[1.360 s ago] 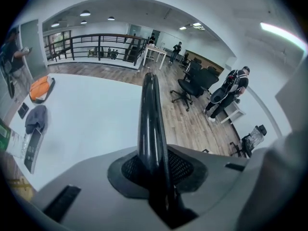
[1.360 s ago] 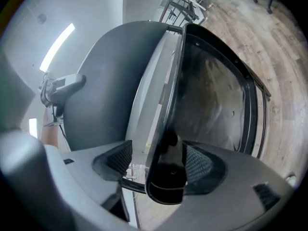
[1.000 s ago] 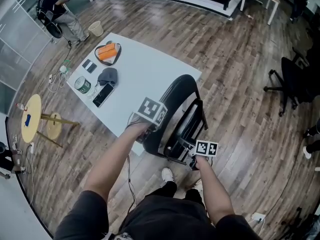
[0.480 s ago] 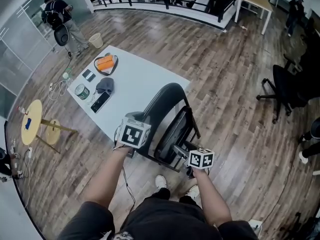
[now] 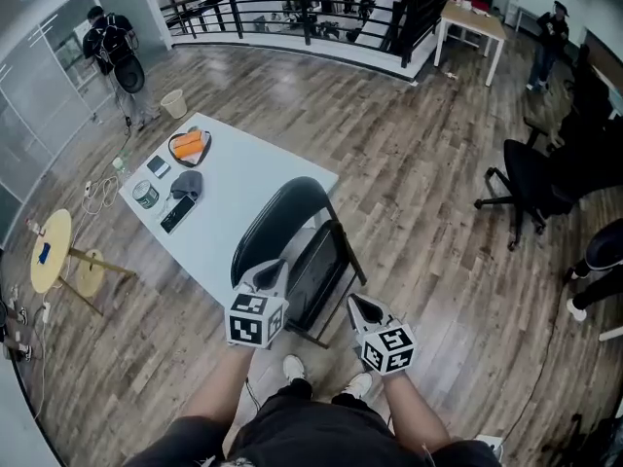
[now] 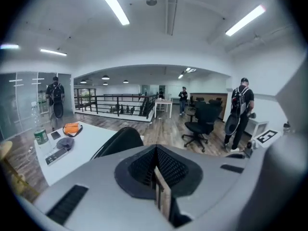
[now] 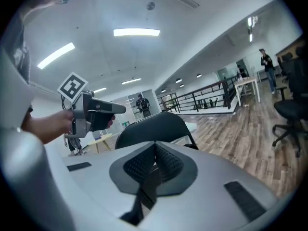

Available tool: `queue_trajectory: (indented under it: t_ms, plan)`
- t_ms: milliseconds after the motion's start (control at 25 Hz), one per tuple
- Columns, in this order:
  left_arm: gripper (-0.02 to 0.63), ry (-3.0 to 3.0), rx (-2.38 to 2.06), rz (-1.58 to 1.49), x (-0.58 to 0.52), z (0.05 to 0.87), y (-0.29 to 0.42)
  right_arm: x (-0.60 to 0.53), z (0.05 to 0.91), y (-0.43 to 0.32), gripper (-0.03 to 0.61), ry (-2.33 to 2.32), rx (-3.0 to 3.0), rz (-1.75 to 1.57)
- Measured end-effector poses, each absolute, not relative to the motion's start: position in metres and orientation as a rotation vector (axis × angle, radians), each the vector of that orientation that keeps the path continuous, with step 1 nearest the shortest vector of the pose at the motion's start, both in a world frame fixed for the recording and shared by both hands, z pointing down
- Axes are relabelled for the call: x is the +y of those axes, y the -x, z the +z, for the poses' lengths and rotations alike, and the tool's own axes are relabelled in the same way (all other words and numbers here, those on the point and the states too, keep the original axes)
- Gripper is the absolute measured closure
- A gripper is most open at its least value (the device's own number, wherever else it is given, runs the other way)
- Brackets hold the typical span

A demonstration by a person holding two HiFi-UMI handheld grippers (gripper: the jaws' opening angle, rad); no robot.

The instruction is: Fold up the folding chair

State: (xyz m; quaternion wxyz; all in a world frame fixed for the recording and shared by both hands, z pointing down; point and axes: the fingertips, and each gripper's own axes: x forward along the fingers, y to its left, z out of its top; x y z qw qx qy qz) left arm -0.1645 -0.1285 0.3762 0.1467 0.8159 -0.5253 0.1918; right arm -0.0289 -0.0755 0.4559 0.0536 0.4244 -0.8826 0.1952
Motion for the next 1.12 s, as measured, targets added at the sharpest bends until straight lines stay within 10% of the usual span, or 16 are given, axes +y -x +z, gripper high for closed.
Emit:
queue_trajectory:
  t_ms: [440,1120]
  plan:
    - [0.609,-2.613,-1.125,0.070,-0.055,0.364,0.092,0.002,0.411,-0.028,0.565,-1.804,-2.439,0.261]
    - [0.609,-2.729,-1.025,0.084,0.022,0.362,0.212,0.104,0.385,0.066,0.566,-2.154,-2.120,0.108]
